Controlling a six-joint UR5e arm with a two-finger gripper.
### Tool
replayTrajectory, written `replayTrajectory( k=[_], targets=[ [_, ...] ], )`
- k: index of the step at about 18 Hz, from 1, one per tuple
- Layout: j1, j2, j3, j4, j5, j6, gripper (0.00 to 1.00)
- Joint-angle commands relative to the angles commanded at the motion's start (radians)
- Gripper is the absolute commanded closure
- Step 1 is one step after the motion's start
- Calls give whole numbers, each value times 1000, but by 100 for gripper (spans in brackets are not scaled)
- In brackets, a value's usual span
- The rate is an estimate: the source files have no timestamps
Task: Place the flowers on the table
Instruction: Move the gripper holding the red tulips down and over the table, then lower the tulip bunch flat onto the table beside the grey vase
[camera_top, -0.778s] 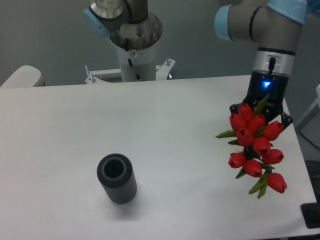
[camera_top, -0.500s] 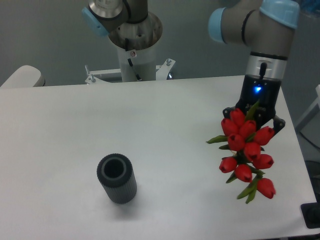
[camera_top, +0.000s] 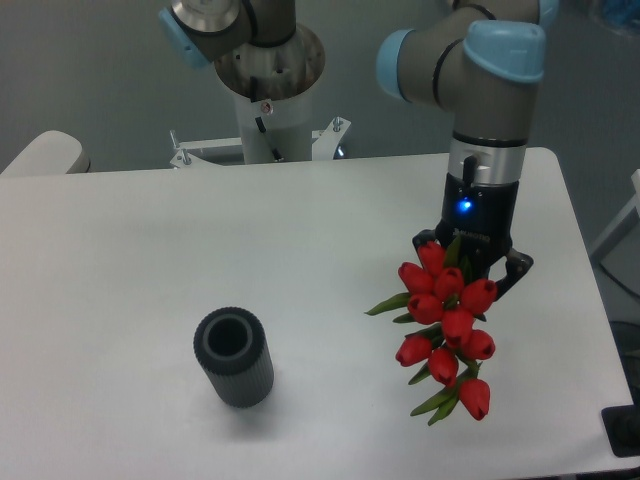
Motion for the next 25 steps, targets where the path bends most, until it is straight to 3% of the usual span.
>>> replayTrajectory(
  k=[8,12,19,25],
  targets=[
    [-77,32,-141,3,238,252,70],
    [-121,64,-189,0,384,281,70],
    [-124,117,-304,0,401,333,70],
    [-137,65,-344,2,413,332,70]
  ],
)
